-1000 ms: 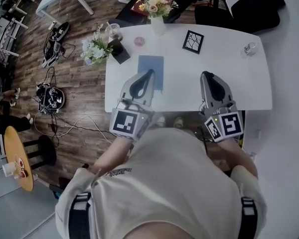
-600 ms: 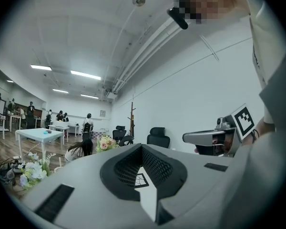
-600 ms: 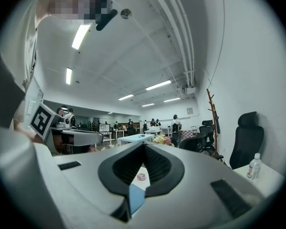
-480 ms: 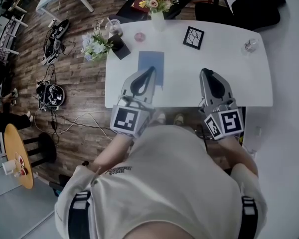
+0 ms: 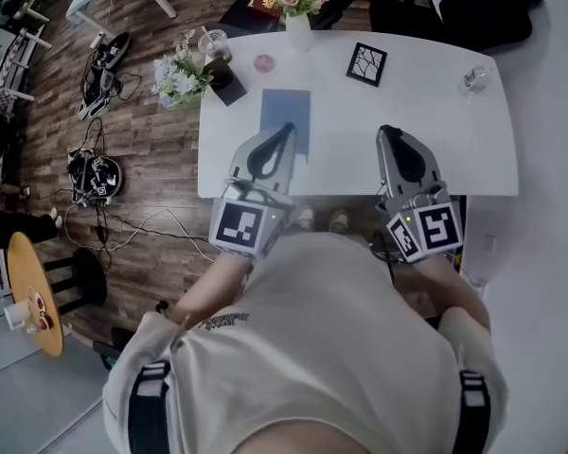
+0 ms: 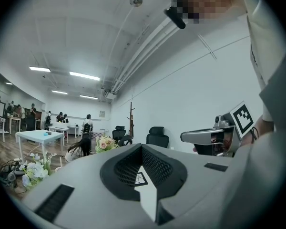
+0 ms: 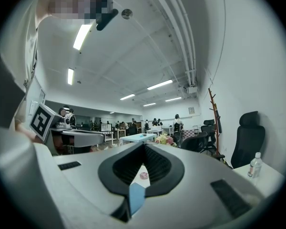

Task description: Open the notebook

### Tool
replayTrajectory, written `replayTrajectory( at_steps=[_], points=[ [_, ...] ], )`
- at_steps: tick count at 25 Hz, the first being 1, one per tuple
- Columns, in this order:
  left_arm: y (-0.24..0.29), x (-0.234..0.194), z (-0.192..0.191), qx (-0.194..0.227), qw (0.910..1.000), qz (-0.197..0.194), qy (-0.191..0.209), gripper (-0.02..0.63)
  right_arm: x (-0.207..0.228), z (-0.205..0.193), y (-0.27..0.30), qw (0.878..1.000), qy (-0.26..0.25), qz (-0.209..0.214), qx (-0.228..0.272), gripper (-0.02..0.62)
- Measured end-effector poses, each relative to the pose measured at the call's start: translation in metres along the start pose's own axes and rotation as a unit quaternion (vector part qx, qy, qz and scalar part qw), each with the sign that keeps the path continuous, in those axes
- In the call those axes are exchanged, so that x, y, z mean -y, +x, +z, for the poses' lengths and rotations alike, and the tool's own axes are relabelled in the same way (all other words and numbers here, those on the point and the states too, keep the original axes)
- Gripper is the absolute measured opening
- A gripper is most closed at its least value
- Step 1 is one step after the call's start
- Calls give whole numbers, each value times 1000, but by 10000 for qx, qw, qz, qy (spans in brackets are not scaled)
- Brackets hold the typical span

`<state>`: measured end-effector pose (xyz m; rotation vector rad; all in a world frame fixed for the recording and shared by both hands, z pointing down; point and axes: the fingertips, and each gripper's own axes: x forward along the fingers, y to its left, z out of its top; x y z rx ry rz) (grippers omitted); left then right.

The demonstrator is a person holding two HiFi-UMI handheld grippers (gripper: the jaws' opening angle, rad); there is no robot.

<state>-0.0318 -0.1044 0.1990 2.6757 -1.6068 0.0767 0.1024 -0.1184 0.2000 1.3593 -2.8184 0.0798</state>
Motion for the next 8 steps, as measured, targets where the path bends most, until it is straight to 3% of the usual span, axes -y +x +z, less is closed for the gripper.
replayTrajectory(
  at_steps=[8],
  points=[
    [-1,4,-5,75,9999,-59,67,0,-6,-4,-2,10000,5,64,-32,2]
  ],
)
